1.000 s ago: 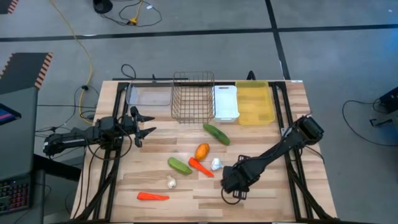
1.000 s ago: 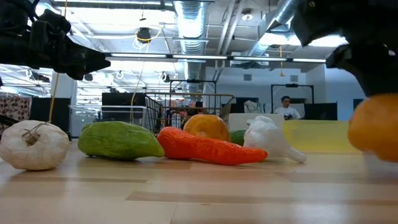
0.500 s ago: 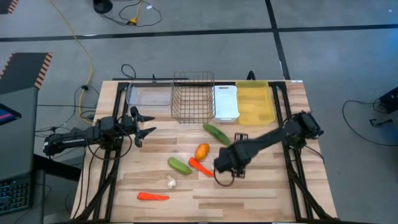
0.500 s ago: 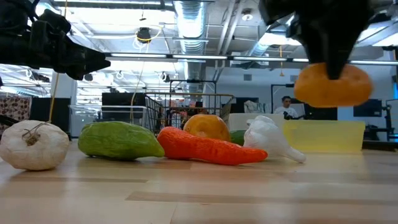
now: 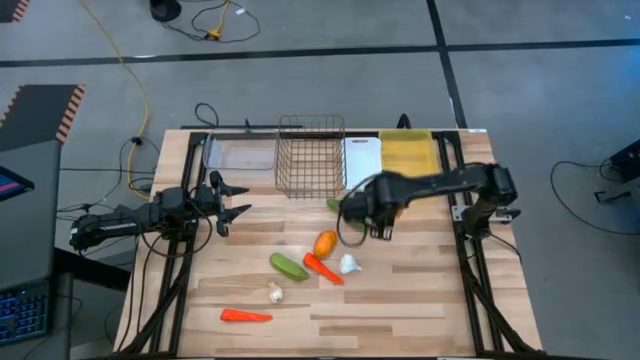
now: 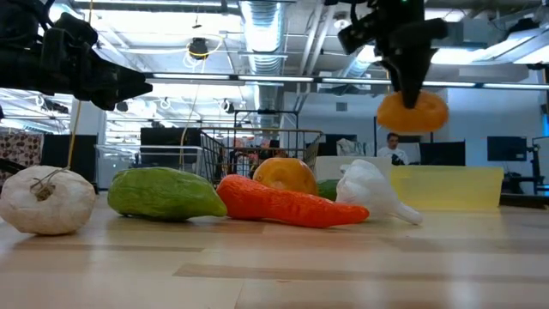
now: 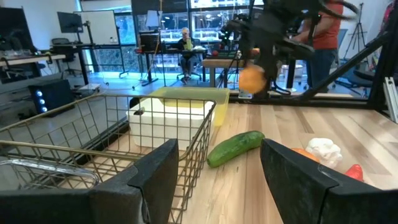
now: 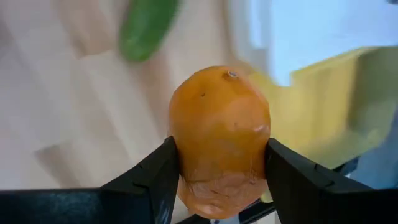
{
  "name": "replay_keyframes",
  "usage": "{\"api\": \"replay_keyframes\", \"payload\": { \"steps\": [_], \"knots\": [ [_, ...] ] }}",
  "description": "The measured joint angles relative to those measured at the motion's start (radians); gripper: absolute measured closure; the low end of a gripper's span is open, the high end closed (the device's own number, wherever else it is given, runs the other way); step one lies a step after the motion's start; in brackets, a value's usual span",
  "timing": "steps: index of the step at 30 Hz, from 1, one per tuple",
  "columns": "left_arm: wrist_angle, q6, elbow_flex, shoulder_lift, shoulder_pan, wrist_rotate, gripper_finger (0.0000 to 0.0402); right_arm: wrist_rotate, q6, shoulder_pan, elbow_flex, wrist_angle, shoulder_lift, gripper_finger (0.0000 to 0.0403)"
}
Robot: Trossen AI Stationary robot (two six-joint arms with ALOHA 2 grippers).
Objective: Sort produce into baskets
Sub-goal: Put the bottom potato into the yellow bin
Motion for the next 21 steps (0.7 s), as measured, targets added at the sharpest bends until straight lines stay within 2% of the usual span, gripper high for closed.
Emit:
{"api": "replay_keyframes", "payload": {
  "steps": [5,9,15,21],
  "knots": [
    [0.0,0.0,0.0,0.0,0.0,0.0,0.0187,0.056,-0.038,-0.111,-0.016,-0.001,-0.076,0.0171],
    [0.0,0.0,0.0,0.0,0.0,0.0,0.0187,0.104,-0.041,-0.203,-0.08,0.001,-0.145,0.0171],
    [0.0,0.0,0.0,0.0,0.0,0.0,0.0187,0.108,-0.041,-0.337,-0.231,0.046,-0.214,0.0171],
    [0.0,0.0,0.0,0.0,0.0,0.0,0.0187,0.106,-0.096,-0.426,-0.324,0.137,-0.217,0.0167]
  ]
}}
